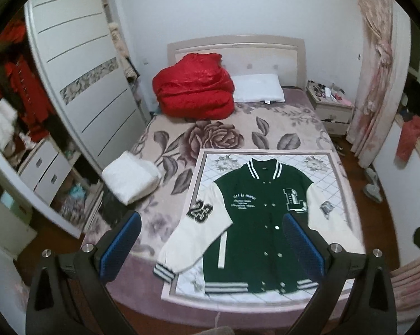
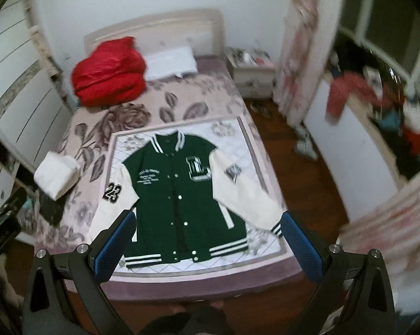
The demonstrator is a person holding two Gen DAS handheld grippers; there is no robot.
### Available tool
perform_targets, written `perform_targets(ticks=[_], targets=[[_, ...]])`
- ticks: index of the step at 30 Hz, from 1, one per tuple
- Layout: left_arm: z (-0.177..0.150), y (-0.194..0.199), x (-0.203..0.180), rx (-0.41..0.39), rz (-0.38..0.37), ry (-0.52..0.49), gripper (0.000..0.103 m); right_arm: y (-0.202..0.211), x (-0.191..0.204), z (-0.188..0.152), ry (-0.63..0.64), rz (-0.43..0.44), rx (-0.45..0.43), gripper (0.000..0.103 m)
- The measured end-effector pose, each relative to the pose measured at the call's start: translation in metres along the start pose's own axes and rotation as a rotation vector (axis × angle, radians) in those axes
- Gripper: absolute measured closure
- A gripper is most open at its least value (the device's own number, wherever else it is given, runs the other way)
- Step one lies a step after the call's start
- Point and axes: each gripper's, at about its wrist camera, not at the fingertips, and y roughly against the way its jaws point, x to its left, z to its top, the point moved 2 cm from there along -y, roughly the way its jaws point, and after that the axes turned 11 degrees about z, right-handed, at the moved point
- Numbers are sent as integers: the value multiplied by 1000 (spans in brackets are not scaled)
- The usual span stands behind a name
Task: Fold large clothes
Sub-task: 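Grasp the cuff of the plain cream sleeve with the right tool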
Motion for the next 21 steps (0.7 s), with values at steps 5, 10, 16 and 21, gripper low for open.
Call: perform_targets(ticks=[5,10,16,21], targets=[[-26,-79,-42,52,37,-73,0,-109,-79,-28,-192,4,119,25],[-64,-157,-93,177,61,-113,0,-225,-178,-75,-418,35,221,31],[-117,-243,-154,286,109,-144,0,-367,-308,-135,-720,108,264,30],[-162,-315,-209,378,138,-166,0,-476,-397,-197,-985,116,266,30]])
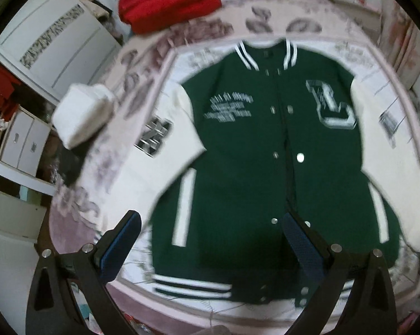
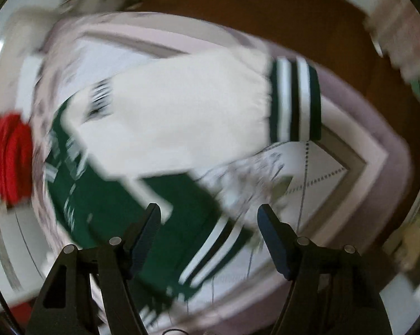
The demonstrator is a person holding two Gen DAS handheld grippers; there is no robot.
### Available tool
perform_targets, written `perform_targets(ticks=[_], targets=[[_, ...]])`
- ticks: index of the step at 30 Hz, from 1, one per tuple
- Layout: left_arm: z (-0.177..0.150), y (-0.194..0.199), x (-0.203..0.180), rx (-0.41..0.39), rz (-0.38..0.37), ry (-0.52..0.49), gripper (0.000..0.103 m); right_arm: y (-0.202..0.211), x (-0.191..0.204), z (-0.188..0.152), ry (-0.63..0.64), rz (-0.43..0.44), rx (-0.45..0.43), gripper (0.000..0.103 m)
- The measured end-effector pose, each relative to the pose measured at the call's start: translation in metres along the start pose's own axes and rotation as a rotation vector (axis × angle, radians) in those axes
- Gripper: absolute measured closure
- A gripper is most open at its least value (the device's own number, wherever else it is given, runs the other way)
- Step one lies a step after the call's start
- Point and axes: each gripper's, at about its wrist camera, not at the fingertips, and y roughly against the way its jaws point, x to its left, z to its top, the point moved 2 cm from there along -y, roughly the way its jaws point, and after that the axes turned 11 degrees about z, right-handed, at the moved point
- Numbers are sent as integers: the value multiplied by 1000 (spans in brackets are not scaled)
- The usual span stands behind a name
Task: Fold large clothes
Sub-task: 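Grasp the cuff of the plain cream sleeve with the right tool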
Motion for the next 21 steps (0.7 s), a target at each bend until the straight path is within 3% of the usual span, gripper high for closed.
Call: perform_targets(ticks=[4,6,7,8,10,12,14,15,16,17,21], targets=[[-1,-43,-55,48,-6,-22,0,-42,-47,22,-152,65,-40,28],[1,-61,-80,78,-24,-37,0,-43,-47,25,-163,101,-107,29],[4,-67,-89,85,-33,-42,0,-37,-41,28,-122,149,-180,35],[6,-71,-99,86,-46,-48,0,-32,-33,29,-85,179,-228,50],[15,-77,-117,74,-64,-61,0,-42,-20,39,-18,188,-239,50],[23,-83,-132,64,-74,-65,0,-66,-25,51,-53,211,-198,47],[30,-89,-144,82,-85,-72,0,-74,-25,58,-101,268,-222,35],[35,-94,-150,91,-85,-79,0,-73,-19,60,-93,274,-241,39],[40,-96,-155,92,-86,-80,0,-71,-12,63,-70,286,-270,50],[46,-97,-157,89,-88,-81,0,-71,-9,66,-60,286,-284,89],[72,-104,-164,64,-68,-84,0,-57,24,71,-26,272,-348,94]])
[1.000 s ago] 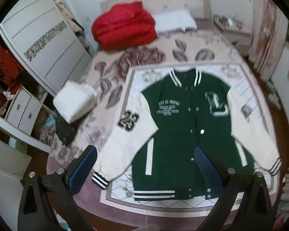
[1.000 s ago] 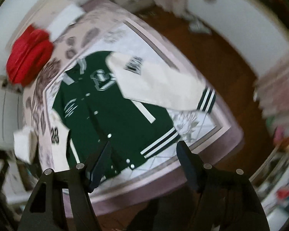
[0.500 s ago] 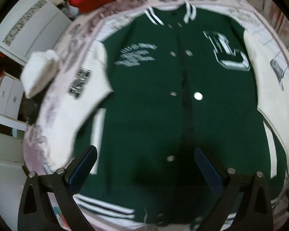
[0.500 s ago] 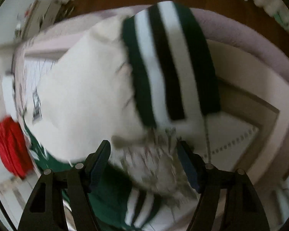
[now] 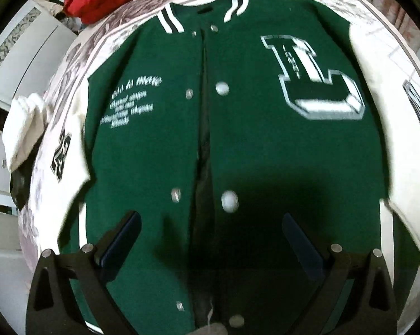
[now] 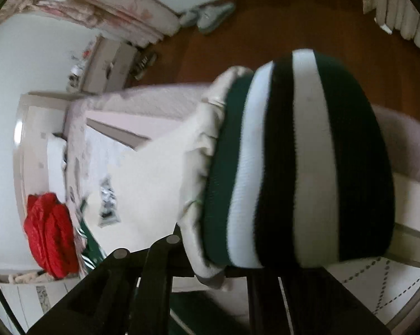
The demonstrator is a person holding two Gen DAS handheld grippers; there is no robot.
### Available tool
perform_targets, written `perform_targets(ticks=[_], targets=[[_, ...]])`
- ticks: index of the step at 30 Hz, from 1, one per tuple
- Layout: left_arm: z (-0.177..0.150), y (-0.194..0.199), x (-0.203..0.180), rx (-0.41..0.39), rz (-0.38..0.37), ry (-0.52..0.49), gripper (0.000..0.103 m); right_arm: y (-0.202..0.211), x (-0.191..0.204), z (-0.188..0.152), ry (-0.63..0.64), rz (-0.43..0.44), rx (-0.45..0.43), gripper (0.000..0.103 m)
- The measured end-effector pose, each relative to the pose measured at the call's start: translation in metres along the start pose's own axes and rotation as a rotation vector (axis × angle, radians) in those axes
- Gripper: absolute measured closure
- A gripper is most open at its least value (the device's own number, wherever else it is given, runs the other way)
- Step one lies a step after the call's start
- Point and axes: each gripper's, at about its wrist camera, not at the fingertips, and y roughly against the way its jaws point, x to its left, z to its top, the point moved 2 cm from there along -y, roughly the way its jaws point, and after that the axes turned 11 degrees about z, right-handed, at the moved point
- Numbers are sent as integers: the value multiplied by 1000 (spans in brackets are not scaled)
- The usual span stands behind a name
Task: Fold large clothes
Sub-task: 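Grasp the cuff of the plain cream sleeve with the right tool, then fold the gripped sleeve across the jacket body toward the patched sleeve with the right tool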
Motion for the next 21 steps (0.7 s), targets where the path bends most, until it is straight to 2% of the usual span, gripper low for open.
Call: perform_targets(ticks=[2,7,11,13,14,15,16,19,21], targets=[[13,-3,7,-8,14,14,0,6,35,4,45,30,-8,94],[42,-23,48,-2,52,85,0,11,154,0,235,104,-1,95],[58,-48,95,14,83,161,0,-20,260,-46,403,131,44,95],[65,-61,116,26,100,188,0,-45,314,-88,534,126,87,95],[68,-67,127,32,105,203,0,-53,329,-103,571,126,100,95],[70,-77,143,41,114,221,0,-73,353,-130,631,119,137,95],[72,-82,151,48,119,233,0,-87,366,-147,667,117,164,95],[72,-99,184,76,120,274,0,-145,408,-233,814,104,280,95],[69,-107,205,79,122,291,0,-180,420,-289,900,101,359,96]])
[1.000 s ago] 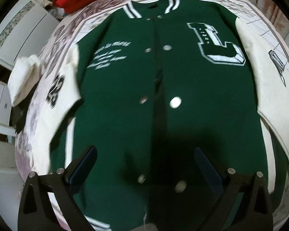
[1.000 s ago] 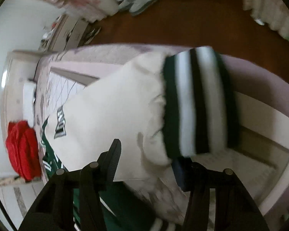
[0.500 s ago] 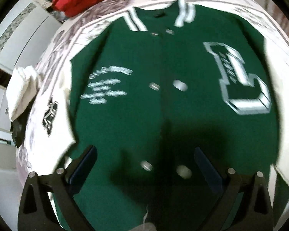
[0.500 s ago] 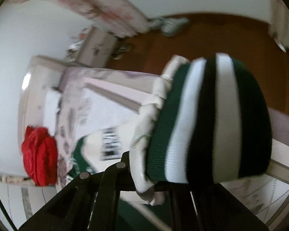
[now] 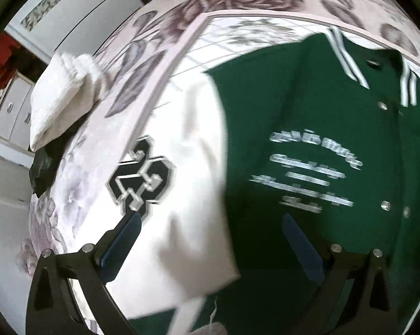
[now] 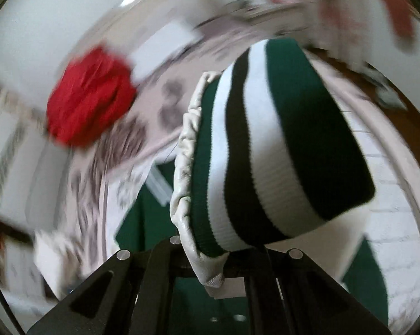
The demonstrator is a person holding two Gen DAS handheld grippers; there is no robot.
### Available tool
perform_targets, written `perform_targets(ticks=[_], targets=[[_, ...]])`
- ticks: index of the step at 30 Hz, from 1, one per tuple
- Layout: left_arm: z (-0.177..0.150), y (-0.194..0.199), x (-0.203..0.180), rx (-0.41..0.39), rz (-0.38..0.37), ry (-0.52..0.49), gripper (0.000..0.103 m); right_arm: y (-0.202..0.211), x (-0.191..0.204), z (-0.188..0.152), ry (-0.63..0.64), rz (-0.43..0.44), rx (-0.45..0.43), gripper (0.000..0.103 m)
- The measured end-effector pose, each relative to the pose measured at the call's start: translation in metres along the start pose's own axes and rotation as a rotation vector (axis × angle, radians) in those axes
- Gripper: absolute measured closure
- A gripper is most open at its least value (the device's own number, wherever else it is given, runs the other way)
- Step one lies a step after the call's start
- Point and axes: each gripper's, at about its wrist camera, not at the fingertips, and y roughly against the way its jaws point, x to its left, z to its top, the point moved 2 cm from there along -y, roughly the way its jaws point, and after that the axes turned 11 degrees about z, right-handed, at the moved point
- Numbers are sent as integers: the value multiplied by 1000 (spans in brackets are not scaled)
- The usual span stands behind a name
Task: Fold large clothes
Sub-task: 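Fold the gripped sleeve across the jacket body toward the patched sleeve with the right tool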
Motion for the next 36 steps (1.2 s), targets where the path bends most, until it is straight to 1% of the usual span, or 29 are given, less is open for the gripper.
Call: perform_targets(ticks=[1,2,4,5,6,7,9,10,12,13,14,15,16,17,18,19,20,22,23,24,25,26,27,28,30,32,33,35,36], targets=[[0,-3,7,0,3,8,0,-33,26,-10,61,-2,63,96],[0,-7,17,0,6,20,0,-49,38,-28,95,4,89,96],[-3,-16,37,7,8,49,0,-111,78,-52,186,11,211,96],[-5,-20,43,14,14,63,0,-129,84,-67,202,18,252,96],[-9,-27,55,25,20,84,0,-159,99,-86,230,24,325,96],[-12,-31,61,35,22,97,0,-173,101,-101,248,28,355,96],[-19,-42,77,60,32,127,0,-212,111,-132,302,-5,441,95],[-23,-47,82,73,34,136,0,-216,104,-147,311,-10,460,95],[-34,-55,93,104,28,158,0,-233,107,-166,338,-8,534,83],[-39,-57,97,112,25,166,0,-234,108,-168,331,22,562,77],[-43,-57,101,119,18,172,0,-232,107,-168,307,75,583,69],[-49,-57,105,129,6,179,0,-223,107,-168,266,143,607,58],[-52,-56,107,135,0,184,0,-208,104,-165,219,206,621,51],[-56,-53,110,143,-10,189,0,-196,100,-163,191,240,618,40],[-59,-49,112,149,-27,192,0,-172,90,-157,145,280,588,38],[-60,-43,112,152,-44,193,0,-157,79,-151,121,281,568,38],[-61,-36,109,149,-58,191,0,-138,64,-147,90,252,536,38],[-57,-24,102,132,-81,181,0,-96,16,-139,25,137,461,37],[-53,-19,97,121,-91,173,0,-78,-9,-137,3,59,434,37],[-48,-14,87,102,-97,156,0,-62,-39,-138,-9,-58,419,37],[-43,-12,78,90,-99,139,0,-52,-63,-141,-13,-106,405,37],[-39,-10,68,77,-100,122,0,-41,-97,-148,-23,-226,411,37],[-33,-8,56,62,-99,102,0,-31,-129,-153,-37,-306,430,37],[-27,-8,44,51,-99,80,0,-28,-151,-161,-57,-347,451,37],[-16,-7,18,27,-98,36,0,-26,-188,-176,-87,-355,491,37],[-8,-10,0,20,-89,2,0,-36,-210,-186,-58,-388,547,38],[-4,-13,-12,13,-76,-15,0,-41,-217,-188,-44,-393,541,44],[0,-17,-28,8,-49,-44,0,-41,-228,-184,-80,-401,446,54],[2,-20,-35,4,-32,-55,0,-34,-244,-181,-174,-379,358,59]])
